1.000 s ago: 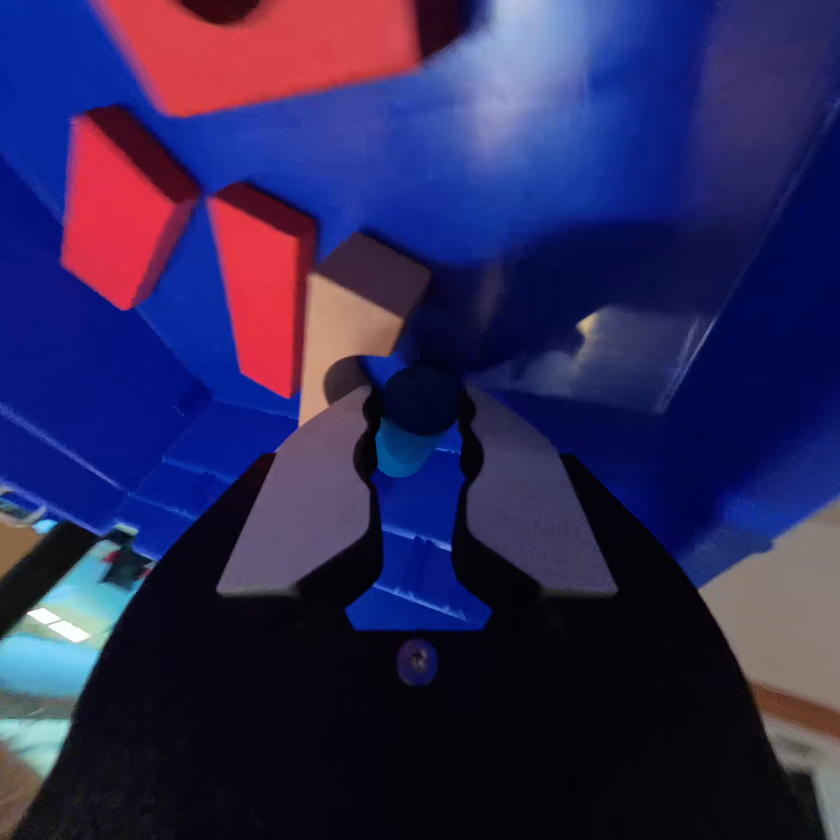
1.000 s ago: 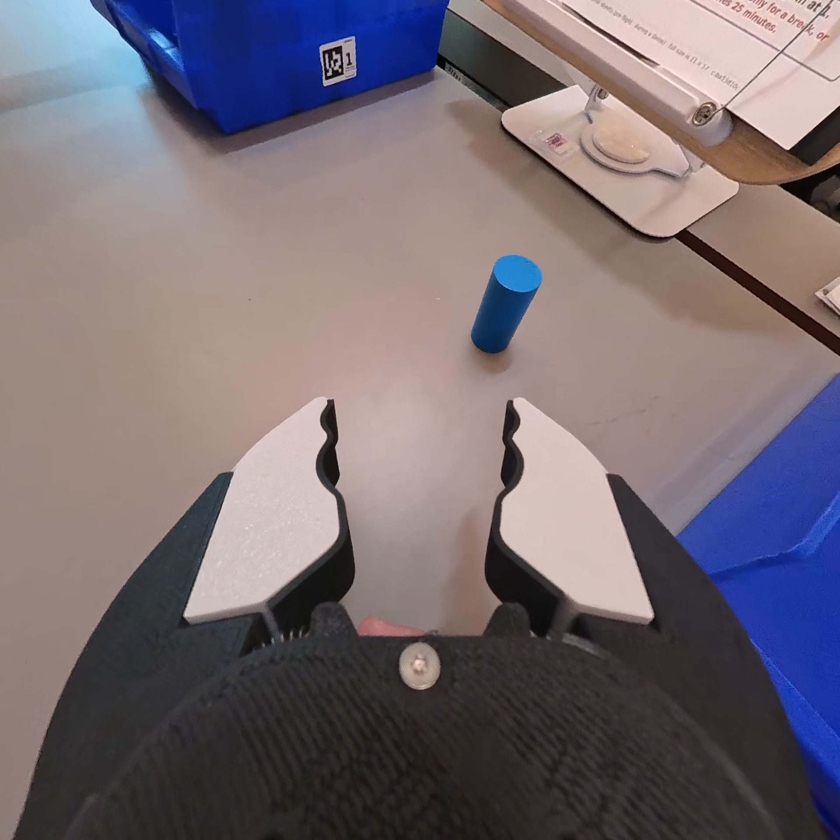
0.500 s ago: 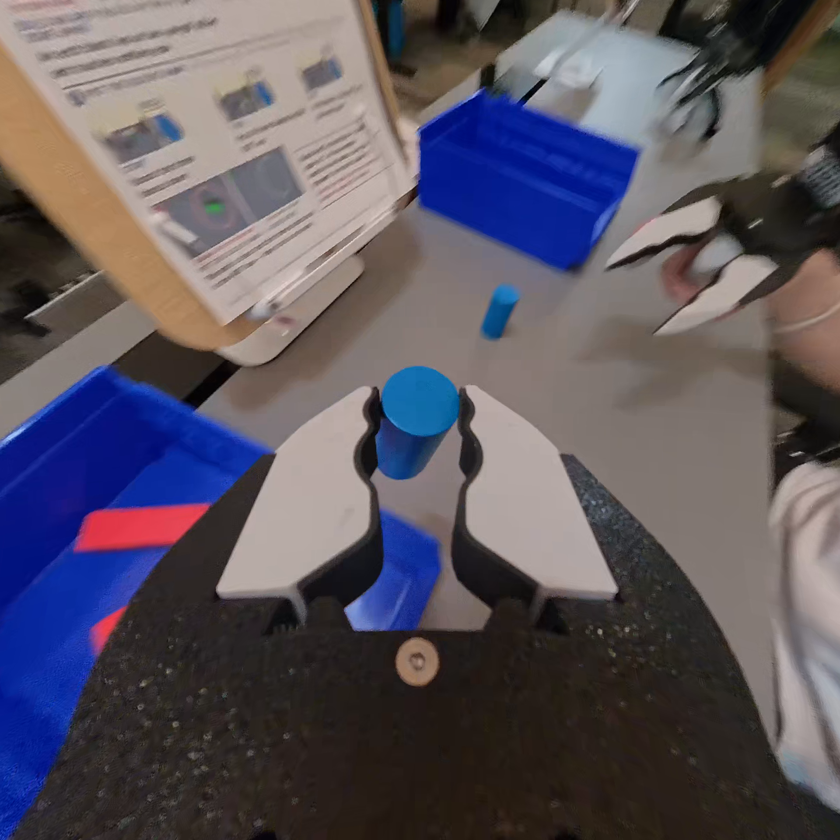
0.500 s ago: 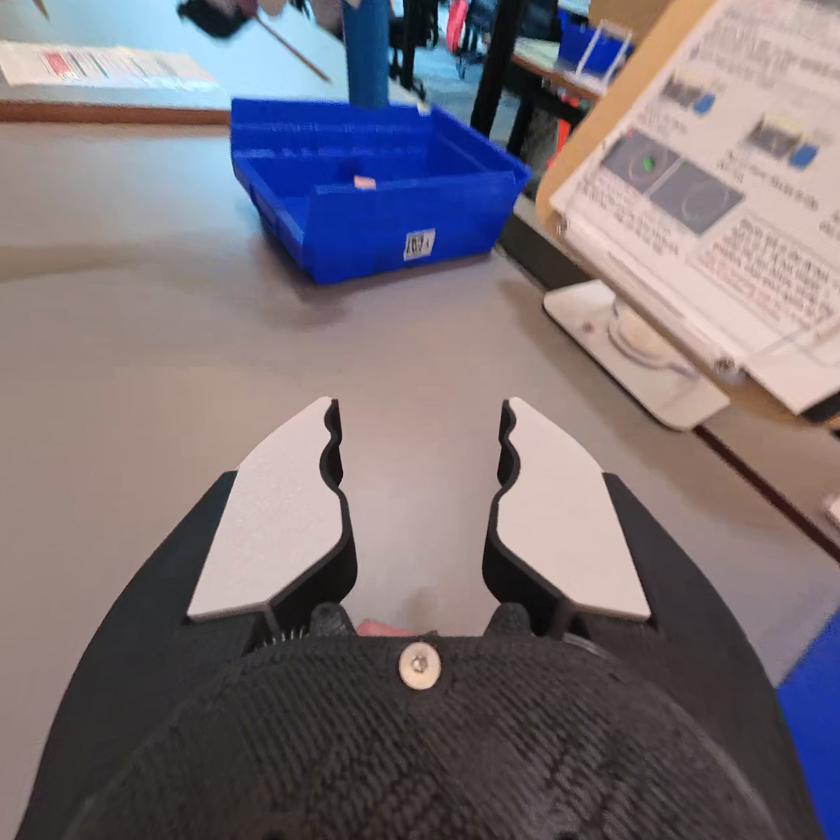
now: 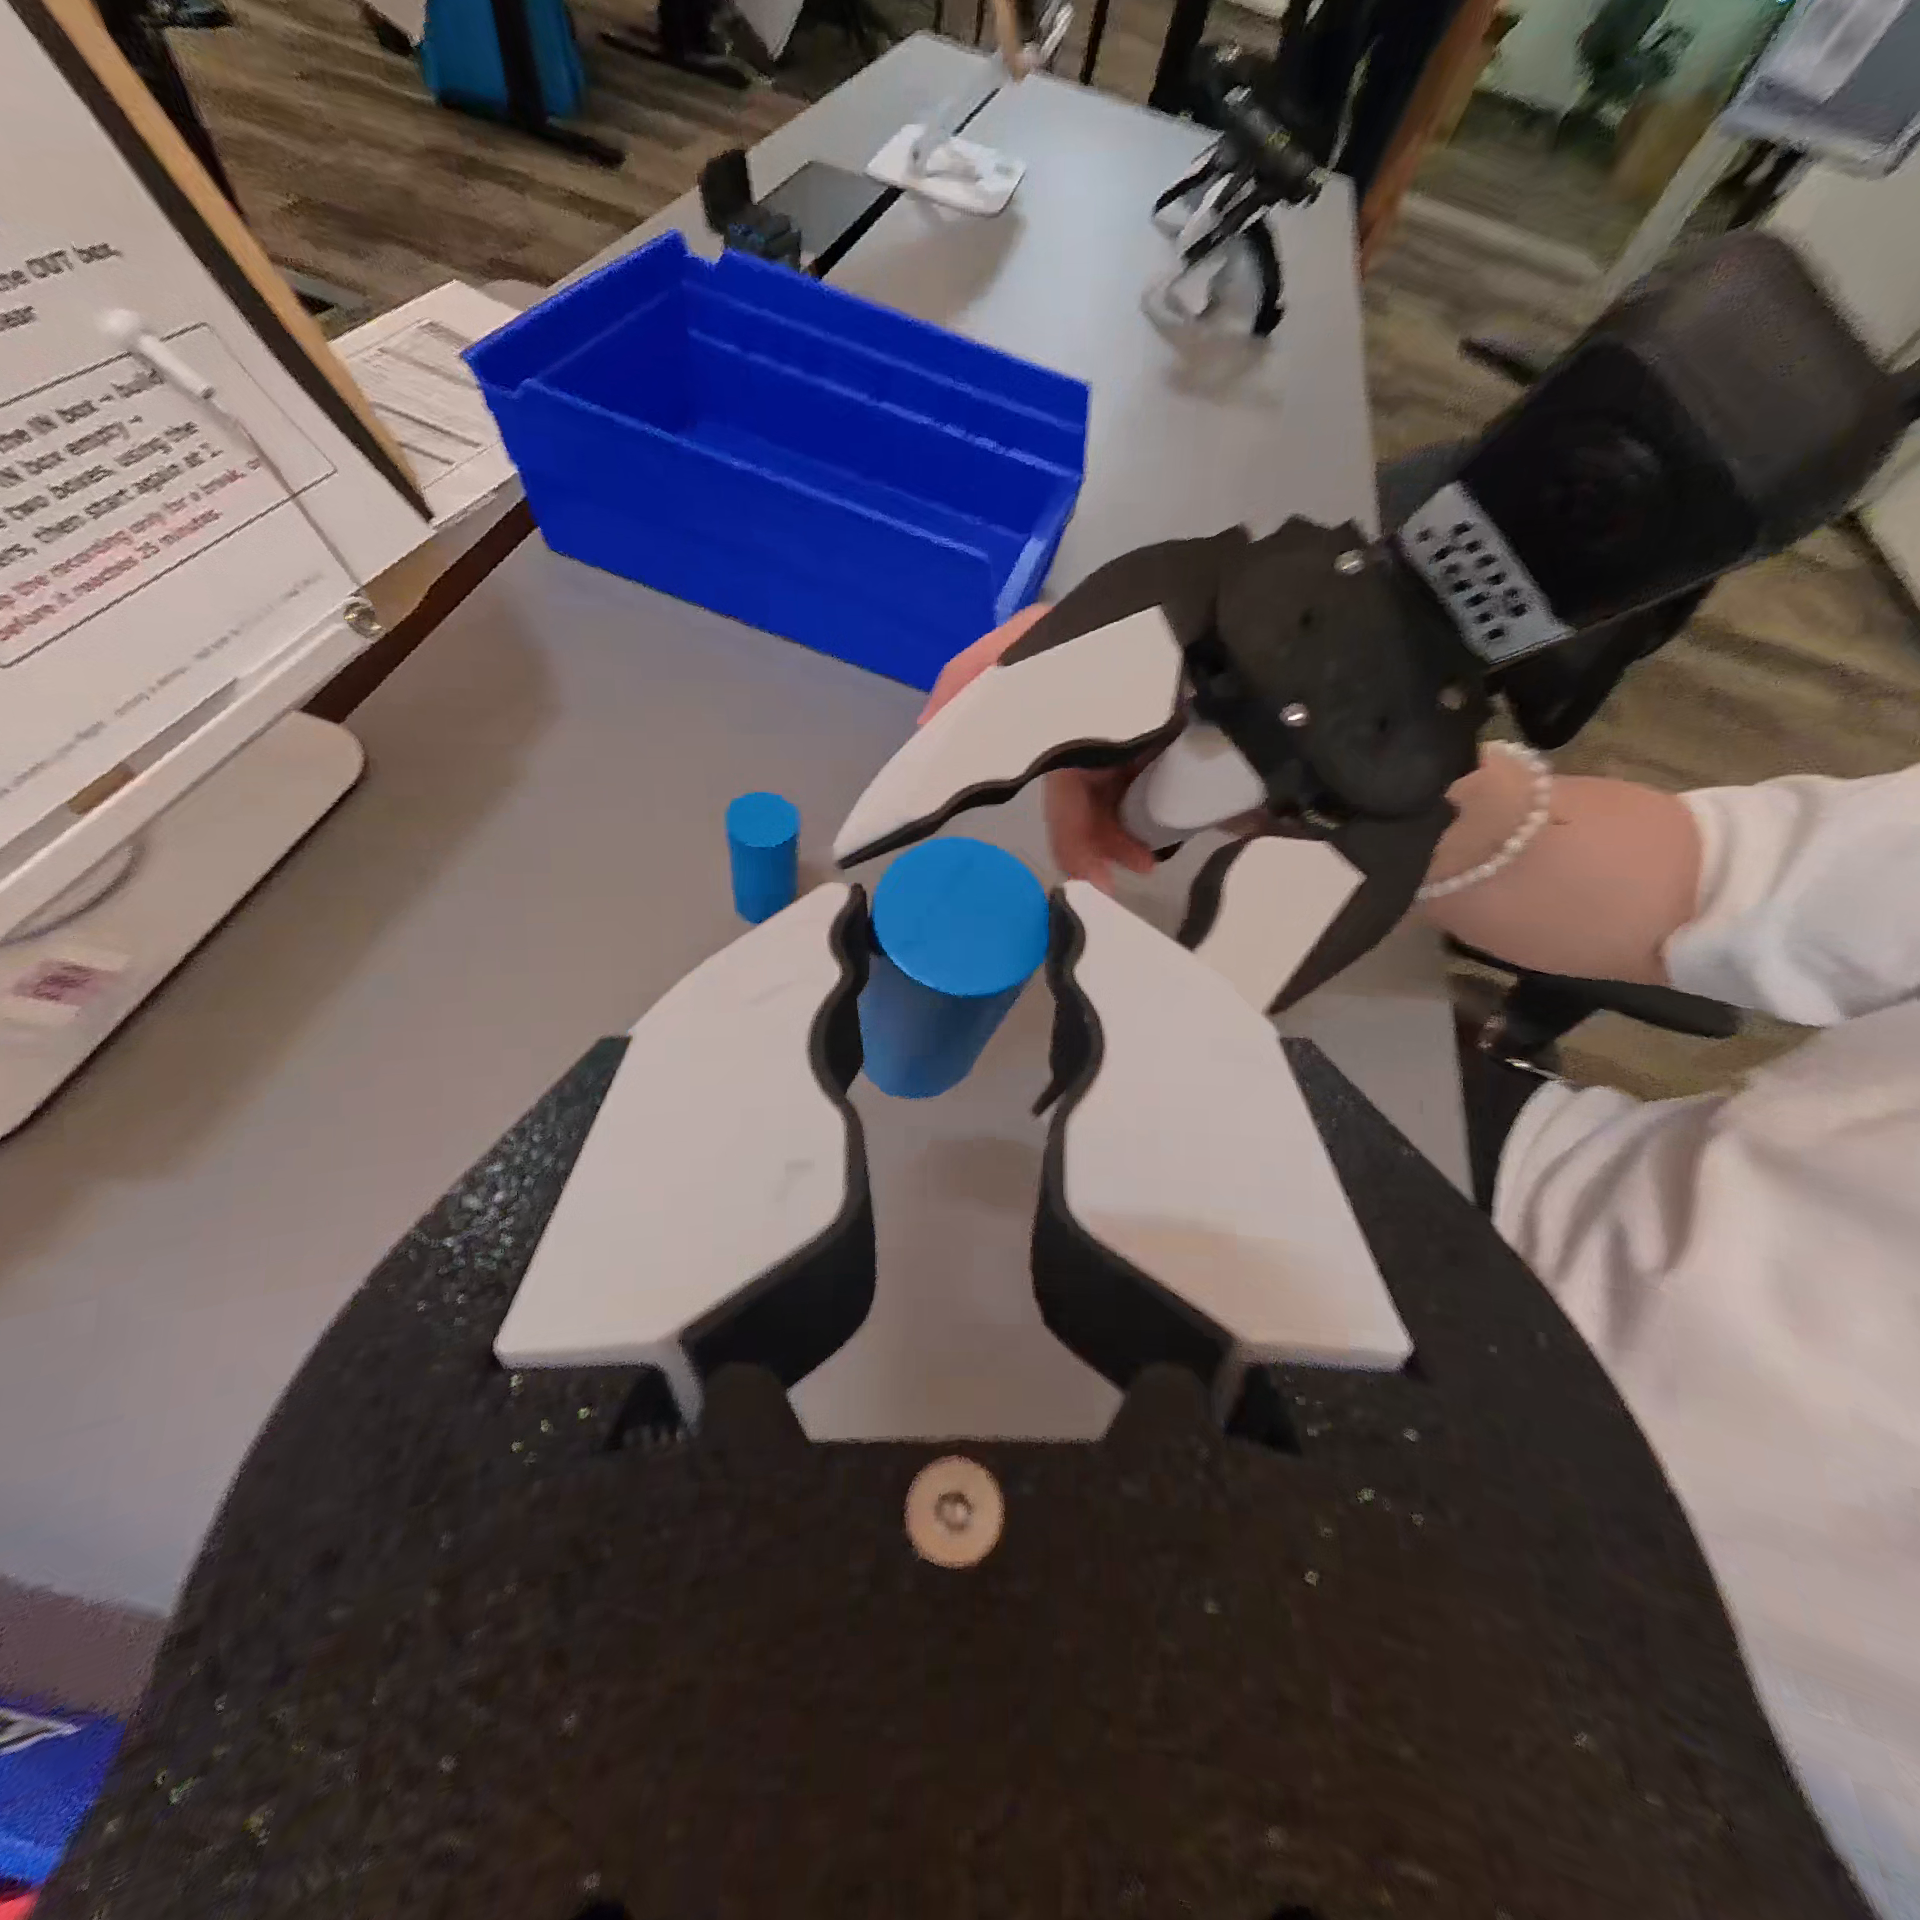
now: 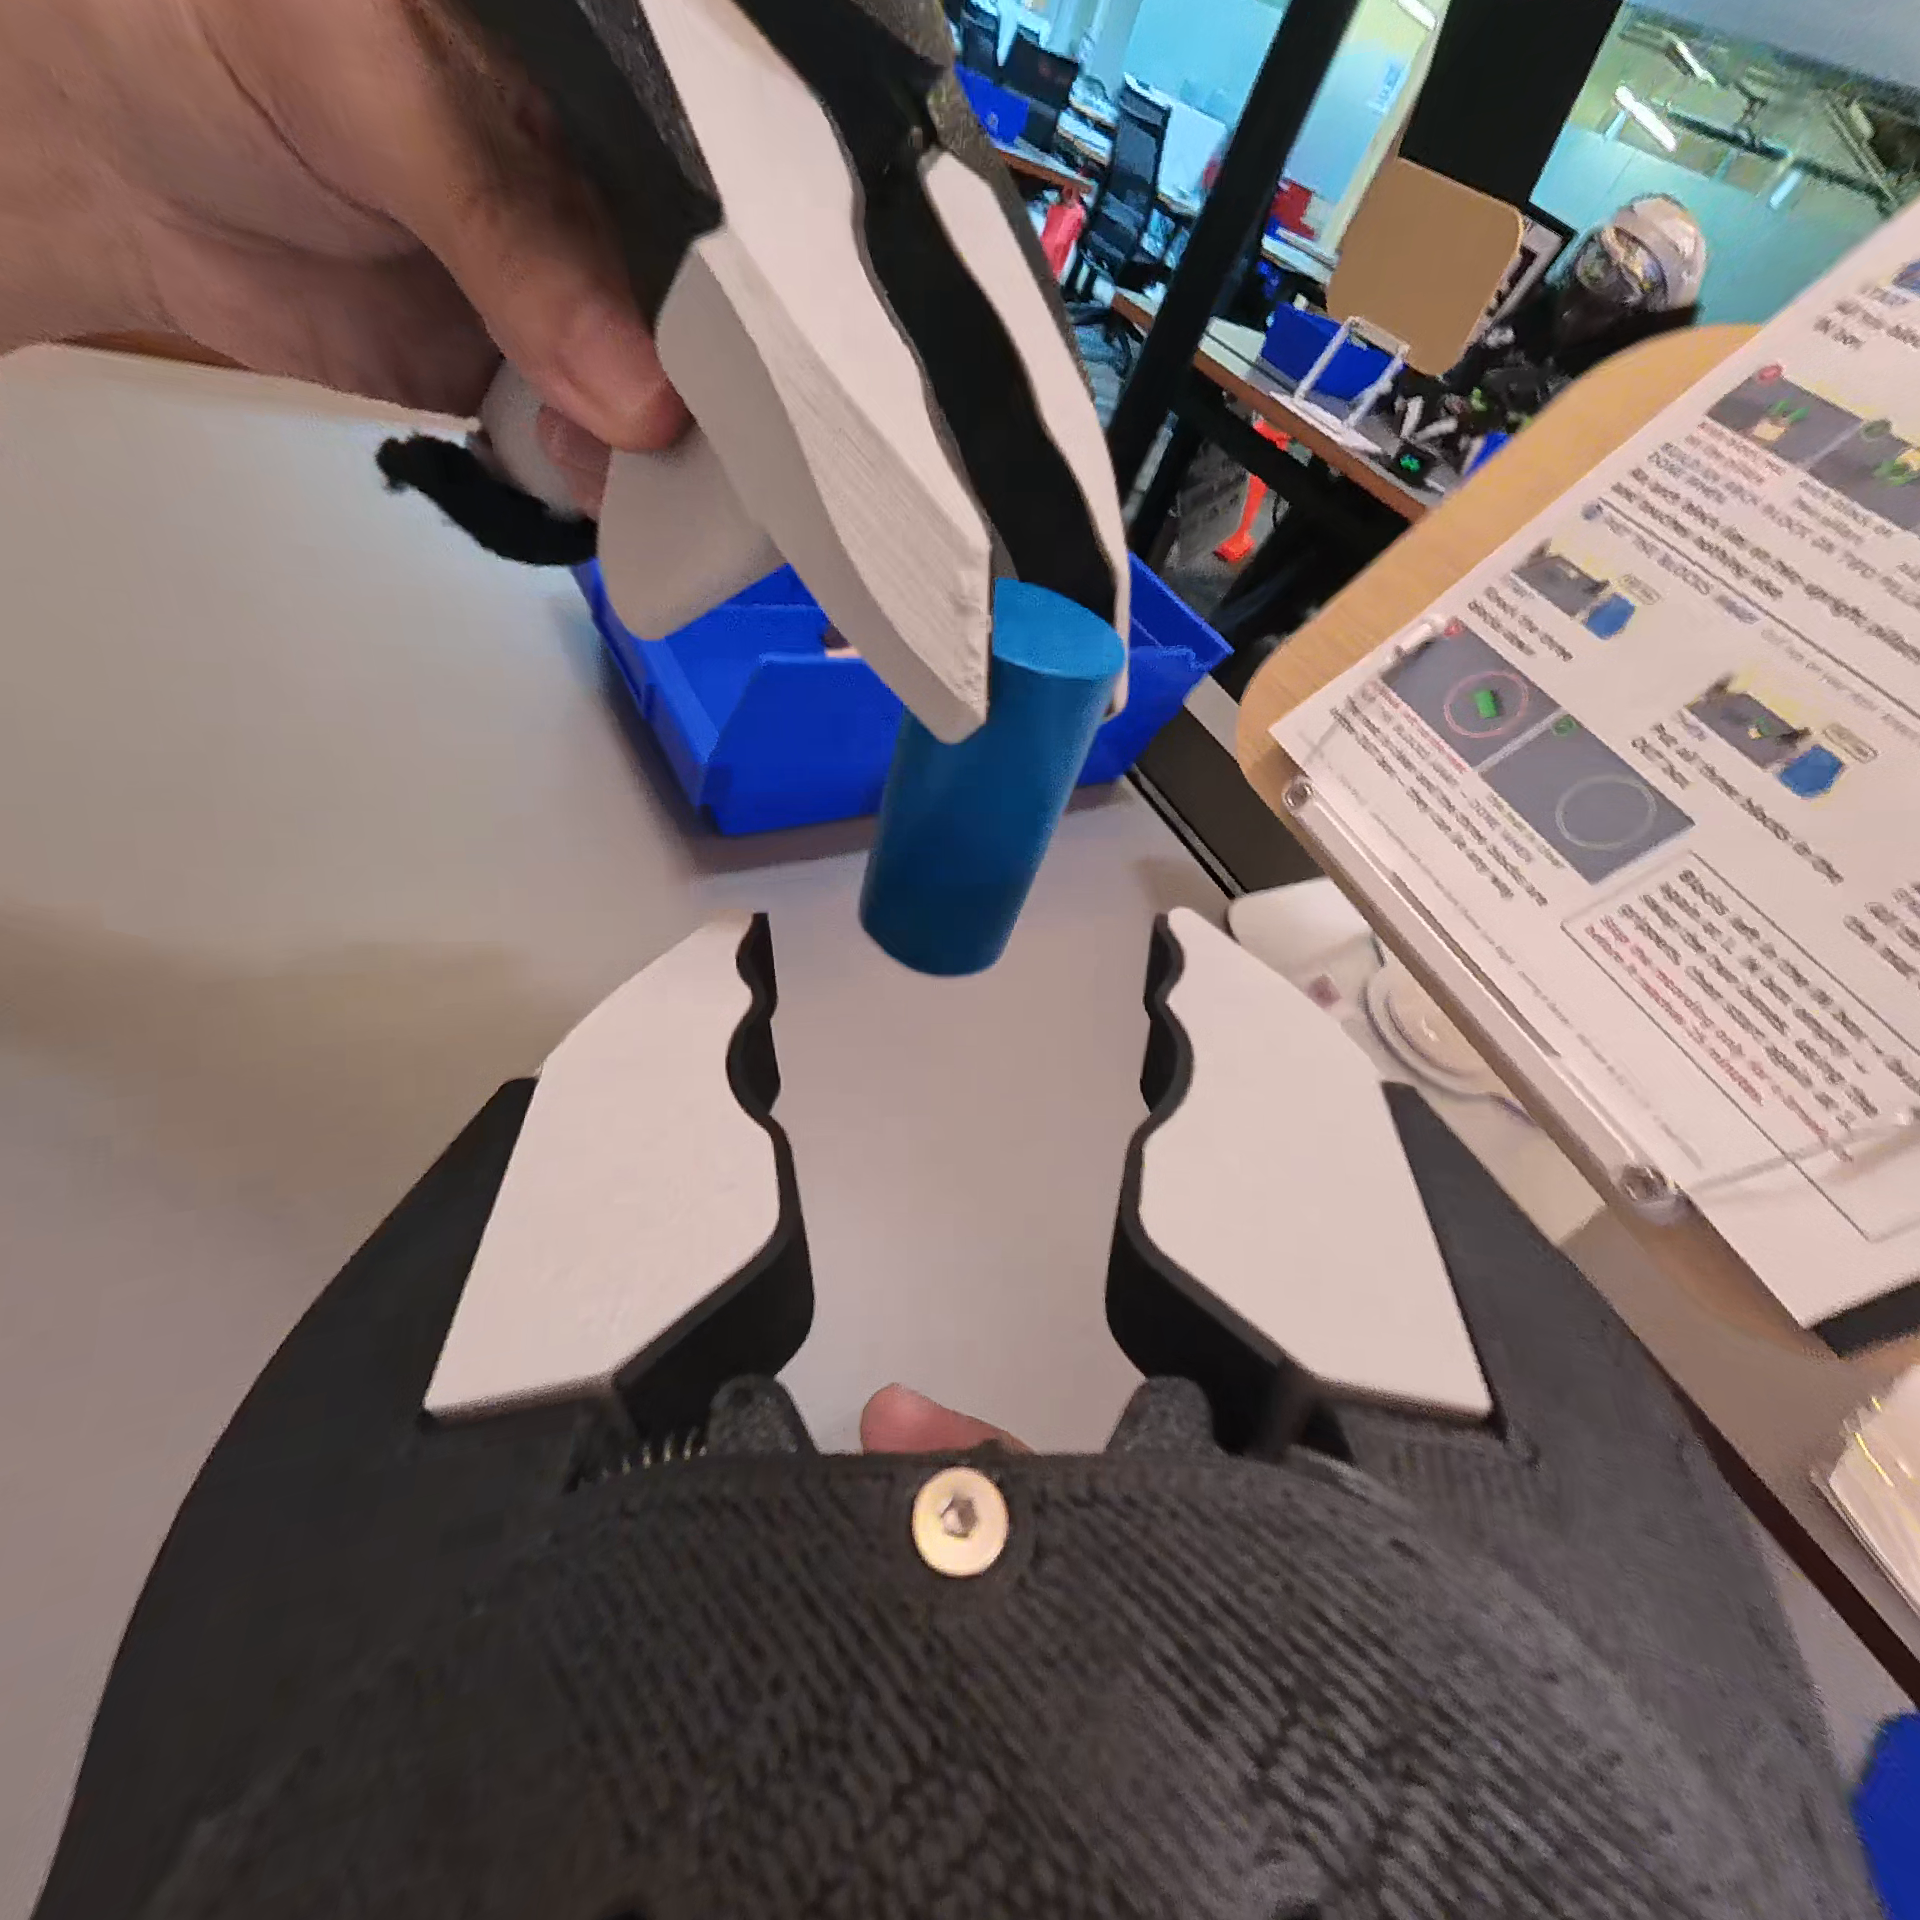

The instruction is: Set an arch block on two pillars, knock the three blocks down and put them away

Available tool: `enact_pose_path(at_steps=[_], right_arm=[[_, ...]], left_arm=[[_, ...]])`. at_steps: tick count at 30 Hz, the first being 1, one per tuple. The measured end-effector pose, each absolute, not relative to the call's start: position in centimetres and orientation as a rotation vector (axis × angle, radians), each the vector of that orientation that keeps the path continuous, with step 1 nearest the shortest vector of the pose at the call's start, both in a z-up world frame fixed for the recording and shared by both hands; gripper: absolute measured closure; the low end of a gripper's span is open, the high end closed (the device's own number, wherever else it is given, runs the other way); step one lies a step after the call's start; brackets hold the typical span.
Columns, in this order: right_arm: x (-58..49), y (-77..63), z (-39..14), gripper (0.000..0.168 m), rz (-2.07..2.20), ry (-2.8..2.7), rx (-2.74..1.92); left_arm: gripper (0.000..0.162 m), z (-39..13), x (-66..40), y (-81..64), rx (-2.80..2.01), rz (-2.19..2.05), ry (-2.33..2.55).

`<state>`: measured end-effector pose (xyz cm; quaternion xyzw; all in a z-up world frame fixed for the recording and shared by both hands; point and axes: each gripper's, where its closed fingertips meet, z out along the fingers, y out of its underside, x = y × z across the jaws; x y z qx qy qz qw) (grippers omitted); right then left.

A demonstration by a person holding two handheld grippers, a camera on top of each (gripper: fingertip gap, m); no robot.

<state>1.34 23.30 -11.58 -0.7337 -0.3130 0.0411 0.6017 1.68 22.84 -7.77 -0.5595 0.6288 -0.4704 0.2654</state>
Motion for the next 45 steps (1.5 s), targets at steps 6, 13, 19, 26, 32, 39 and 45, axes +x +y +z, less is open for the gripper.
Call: enact_pose_path(at_steps=[6, 13, 19, 26, 32, 39, 45], right_arm=[[6.1, 20.5, -12.8, 0.098, 0.105, -0.588, -1.75], [11.1, 17.3, -14.5, 0.098, 0.064, -0.475, -1.81], [13.2, 15.6, -14.9, 0.099, 0.071, -0.419, -1.808], [13.6, 15.5, -15.7, 0.099, 0.105, -0.398, -1.807], [13.7, 15.7, -15.8, 0.099, 0.129, -0.385, -1.798], [13.9, 15.5, -15.9, 0.099, 0.128, -0.385, -1.806], [13.8, 15.5, -16.2, 0.099, 0.131, -0.392, -1.82]], left_arm=[[0.13, -11.5, 5.8, 25.5, -1.555, -1.14, 1.696], [0.13, -18.2, 10.9, 27.3, -1.589, -1.15, 1.728], [0.13, -22.0, 11.6, 28.0, -1.595, -1.134, 1.763], [0.13, -23.1, 11.3, 27.8, -1.559, -1.112, 1.808], [0.13, -23.6, 11.5, 27.7, -1.516, -1.086, 1.816], [0.13, -24.1, 12.0, 27.8, -1.498, -1.078, 1.809], [0.13, -24.2, 12.4, 27.9, -1.524, -1.098, 1.791]])
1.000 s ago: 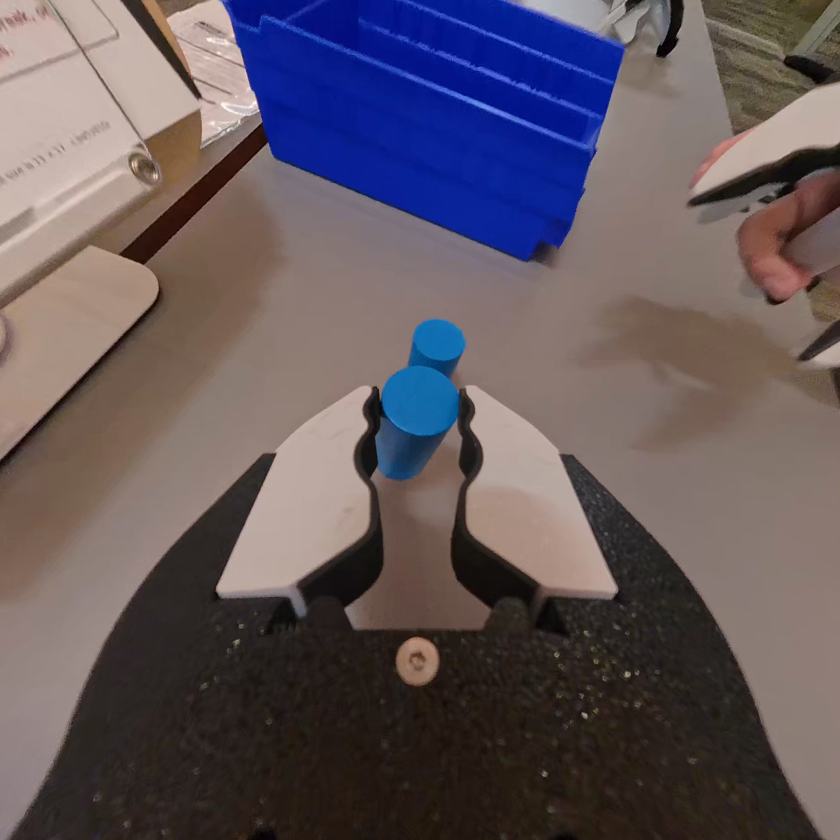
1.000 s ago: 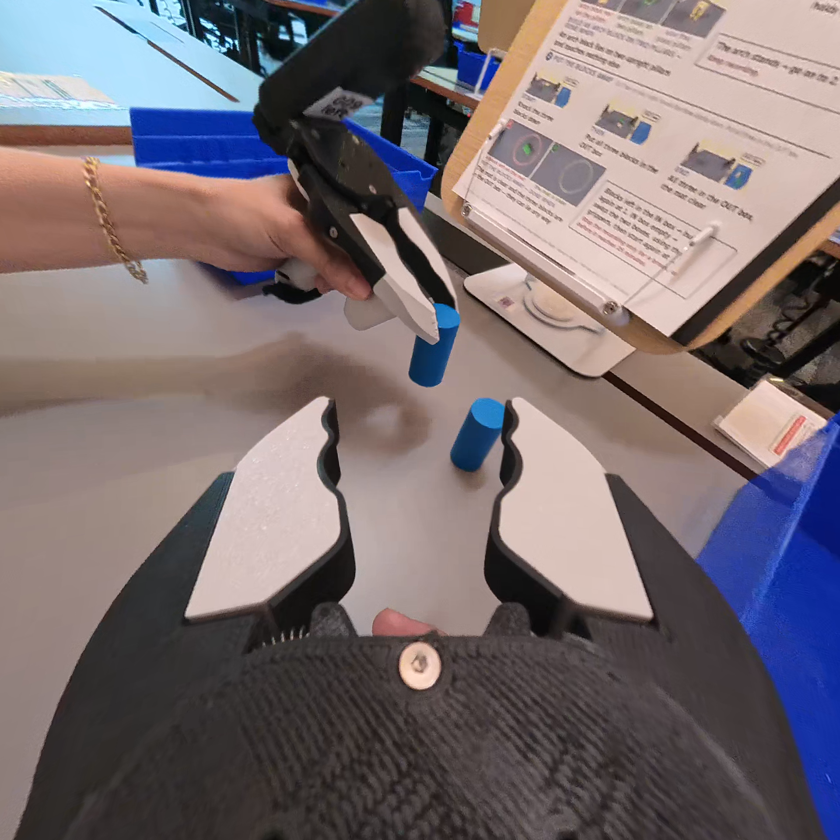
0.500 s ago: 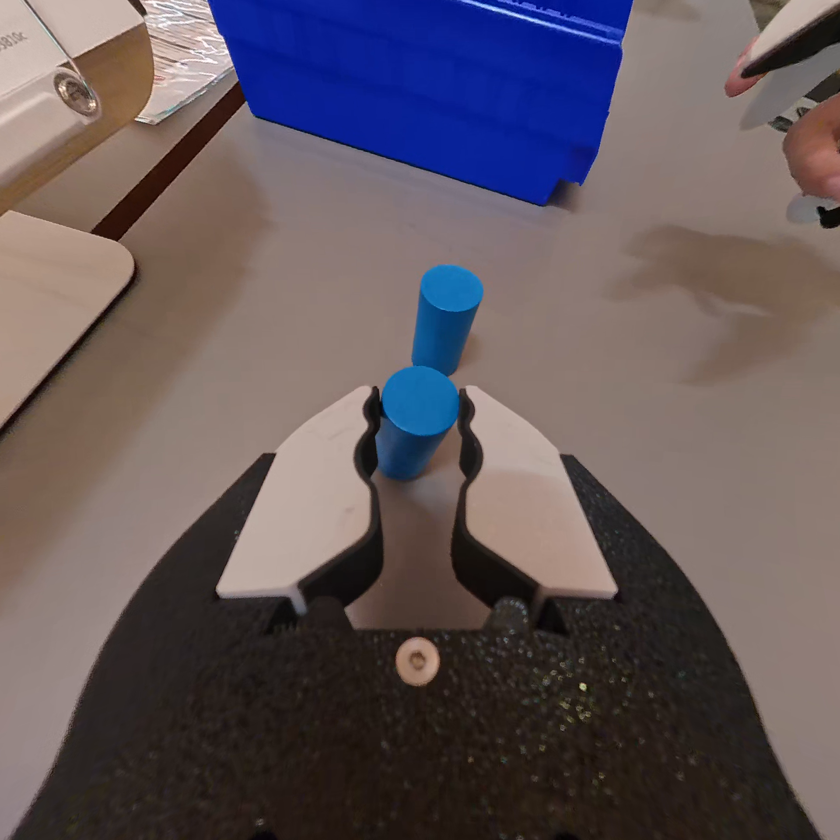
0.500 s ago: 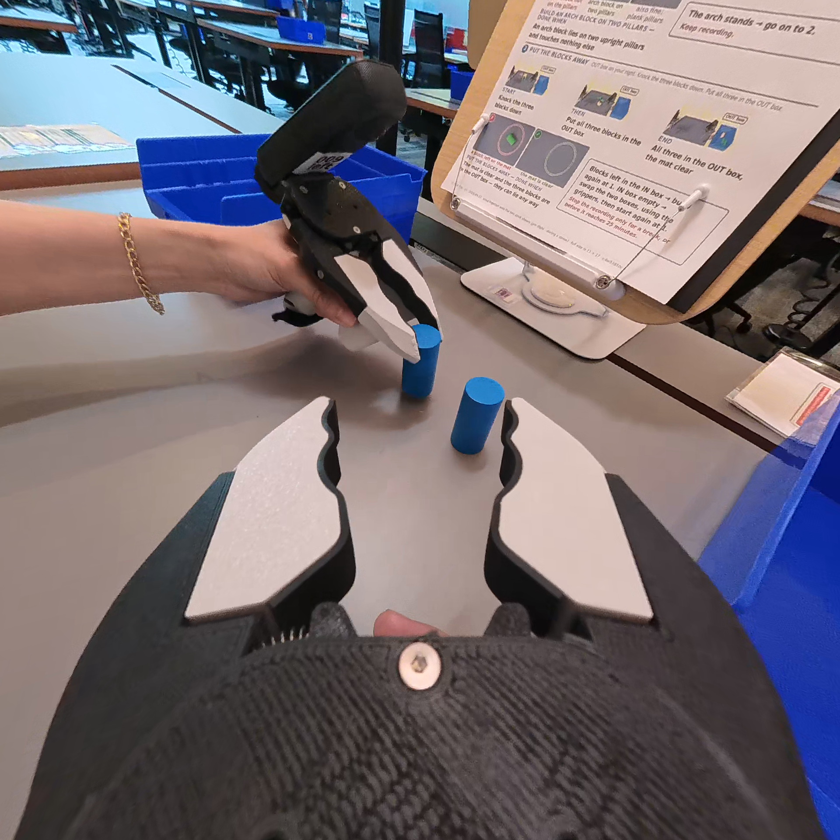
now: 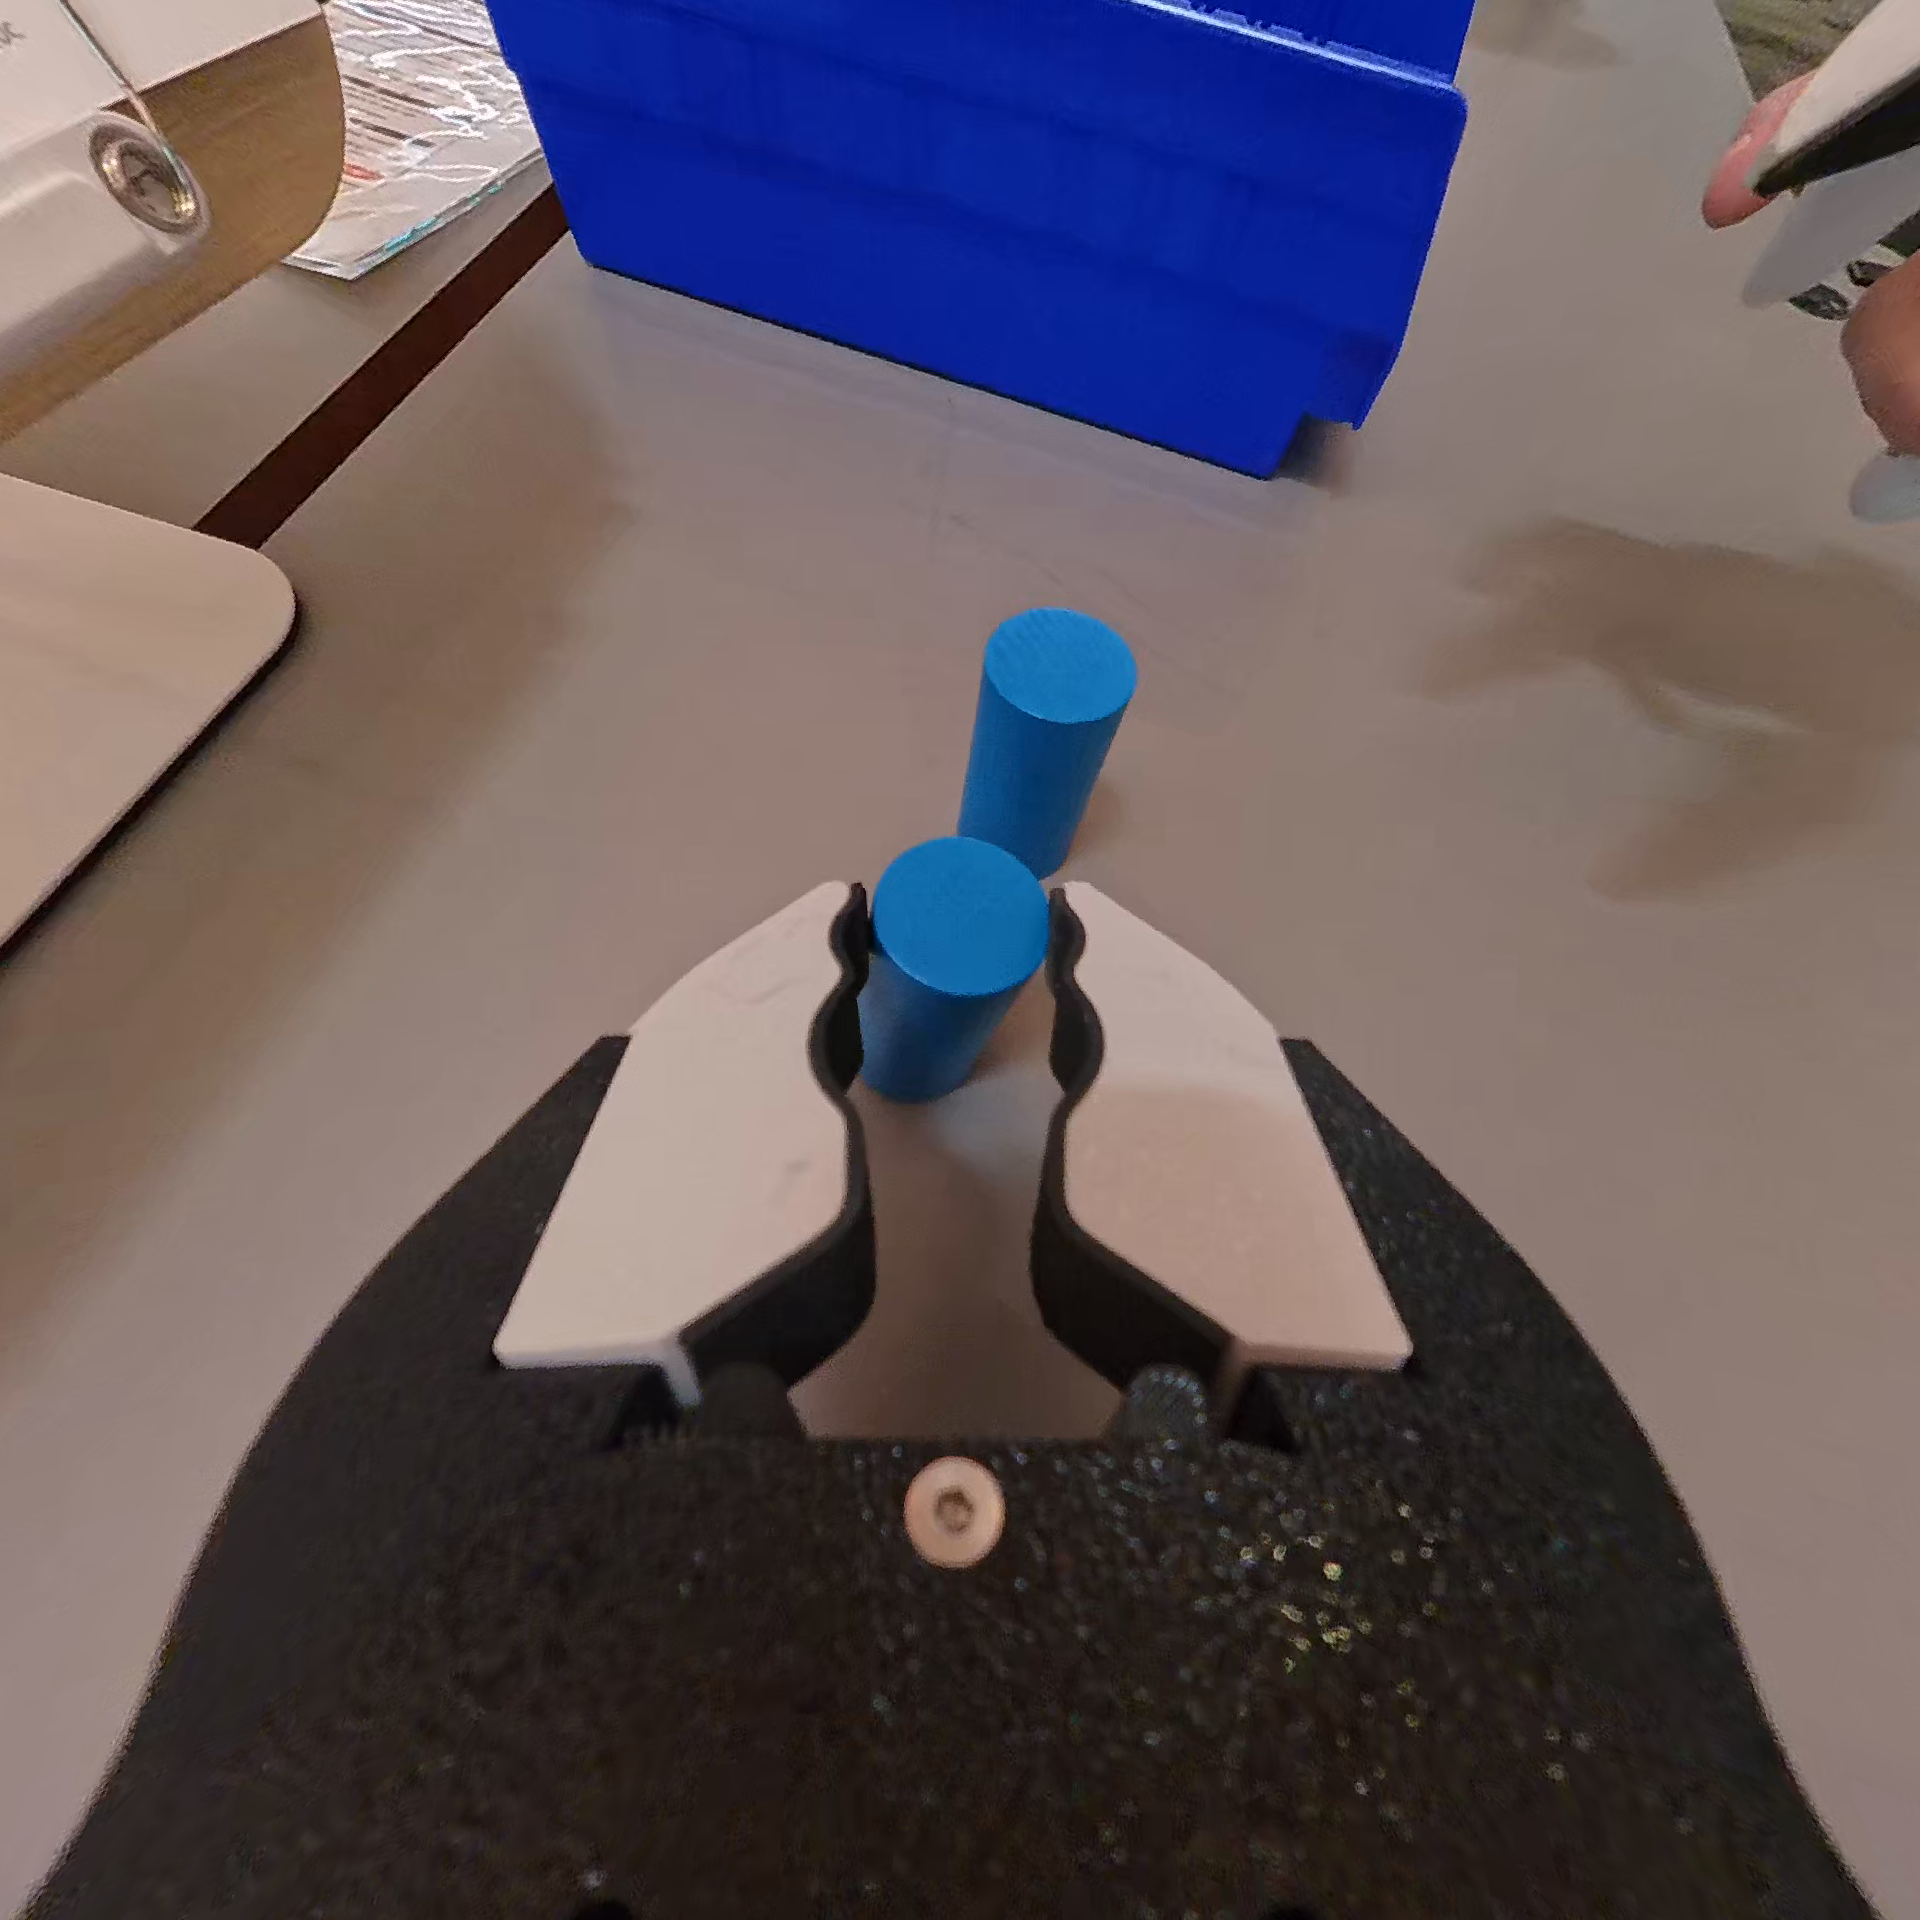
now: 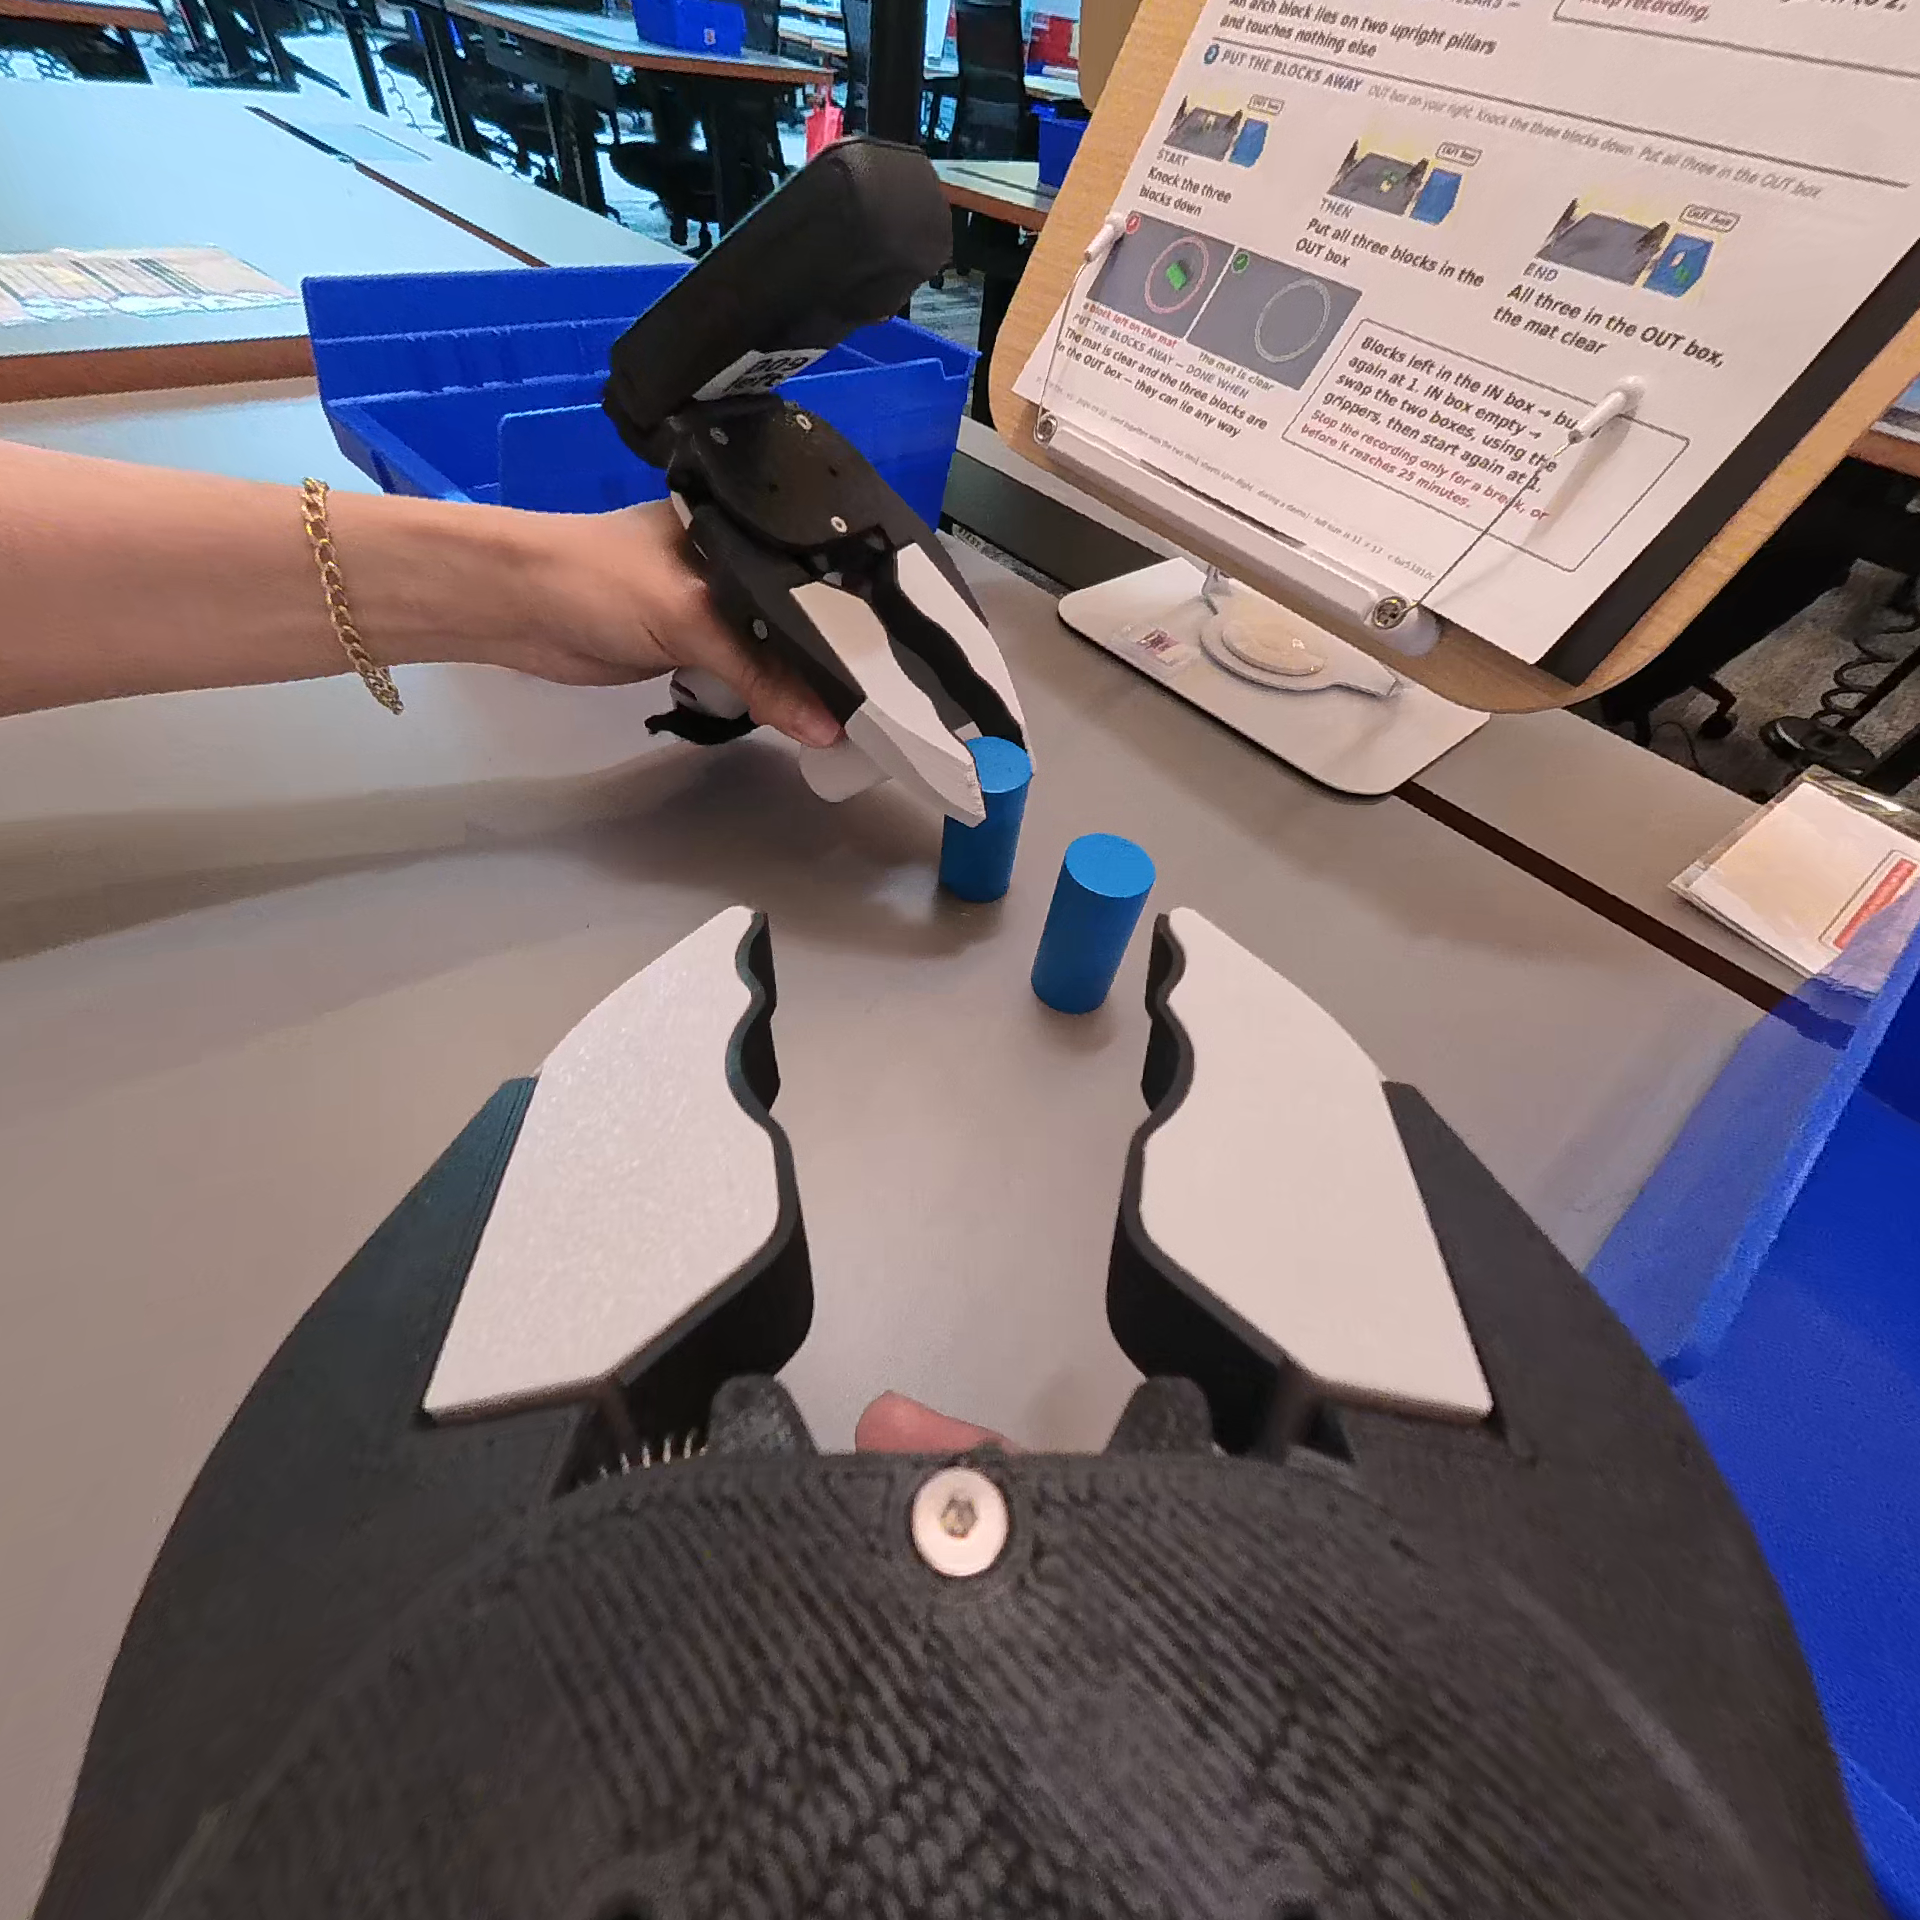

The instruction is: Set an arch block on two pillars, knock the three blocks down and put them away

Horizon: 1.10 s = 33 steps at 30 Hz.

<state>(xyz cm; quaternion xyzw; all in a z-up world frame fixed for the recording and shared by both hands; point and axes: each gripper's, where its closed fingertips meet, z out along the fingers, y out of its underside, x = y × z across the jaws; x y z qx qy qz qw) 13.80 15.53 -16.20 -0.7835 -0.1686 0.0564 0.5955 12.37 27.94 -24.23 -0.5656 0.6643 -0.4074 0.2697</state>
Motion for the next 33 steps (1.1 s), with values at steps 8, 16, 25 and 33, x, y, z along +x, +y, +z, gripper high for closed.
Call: enact_pose_path(at_steps=[8, 16, 25, 33], right_arm=[[13.8, 15.7, -16.5, 0.099, 0.129, -0.394, -1.831], [13.8, 15.9, -16.9, 0.099, 0.13, -0.394, -1.843], [13.7, 15.8, -16.9, 0.099, 0.132, -0.397, -1.843], [13.5, 15.5, -16.5, 0.099, 0.131, -0.403, -1.836]], left_arm=[[0.13, -24.3, 12.2, 28.0, -1.614, -1.142, 1.764], [0.13, -24.3, 12.2, 28.0, -1.61, -1.133, 1.75], [0.114, -24.4, 12.2, 27.6, -1.534, -1.018, 1.82], [0.093, -21.3, 11.5, 27.8, -1.506, -1.063, 1.72]])
